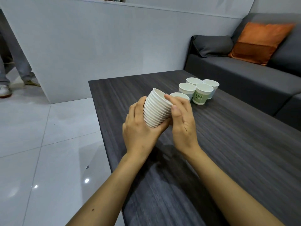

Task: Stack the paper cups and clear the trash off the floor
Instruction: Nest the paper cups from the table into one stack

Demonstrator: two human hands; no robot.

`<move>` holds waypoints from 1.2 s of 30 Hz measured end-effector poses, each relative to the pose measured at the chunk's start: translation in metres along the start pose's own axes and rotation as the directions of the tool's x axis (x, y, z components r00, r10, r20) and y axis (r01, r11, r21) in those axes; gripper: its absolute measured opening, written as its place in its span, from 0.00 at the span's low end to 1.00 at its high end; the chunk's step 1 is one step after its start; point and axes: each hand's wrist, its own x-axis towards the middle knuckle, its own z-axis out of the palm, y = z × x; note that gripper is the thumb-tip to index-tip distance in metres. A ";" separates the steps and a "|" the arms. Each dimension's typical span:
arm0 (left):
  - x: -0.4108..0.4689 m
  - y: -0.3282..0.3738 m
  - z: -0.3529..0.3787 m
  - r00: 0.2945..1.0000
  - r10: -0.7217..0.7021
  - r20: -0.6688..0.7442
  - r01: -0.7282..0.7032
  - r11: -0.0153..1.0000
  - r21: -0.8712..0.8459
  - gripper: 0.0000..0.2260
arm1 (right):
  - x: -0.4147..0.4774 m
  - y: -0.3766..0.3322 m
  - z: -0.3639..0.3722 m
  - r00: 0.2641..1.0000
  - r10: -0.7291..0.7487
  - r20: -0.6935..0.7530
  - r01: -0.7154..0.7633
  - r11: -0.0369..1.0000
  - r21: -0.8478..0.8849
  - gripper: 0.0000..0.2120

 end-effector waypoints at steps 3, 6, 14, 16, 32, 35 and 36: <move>0.004 0.009 0.019 1.000 -0.011 -0.015 0.011 1.000 0.008 0.36 | 0.008 0.008 -0.018 0.992 0.089 -0.085 -0.093 0.994 -0.055 0.18; 0.008 0.011 0.036 0.997 -0.015 -0.070 0.021 0.996 0.086 0.36 | 0.015 0.024 -0.035 0.980 0.175 -0.094 -0.189 0.969 -0.160 0.17; 0.010 -0.009 0.062 0.960 0.238 -0.147 -0.193 0.943 0.271 0.33 | 0.020 0.053 -0.042 0.987 0.158 0.001 -0.148 0.921 -0.360 0.25; 0.012 -0.013 0.064 0.955 0.250 -0.158 -0.205 0.945 0.256 0.33 | 0.019 0.061 -0.041 0.987 0.152 0.041 -0.124 0.911 -0.394 0.28; 0.014 -0.019 0.067 0.952 0.249 -0.179 -0.204 0.950 0.234 0.34 | 0.030 0.068 -0.041 0.961 -0.062 -0.270 -0.010 0.967 -0.256 0.08; 0.014 -0.019 0.067 0.952 0.246 -0.180 -0.203 0.953 0.227 0.34 | 0.036 0.059 -0.045 0.917 -0.020 -0.399 -0.049 0.986 -0.162 0.06; 0.014 -0.019 0.067 0.953 0.247 -0.176 -0.206 0.952 0.225 0.34 | 0.037 0.055 -0.046 0.906 0.022 -0.422 -0.065 0.994 -0.088 0.06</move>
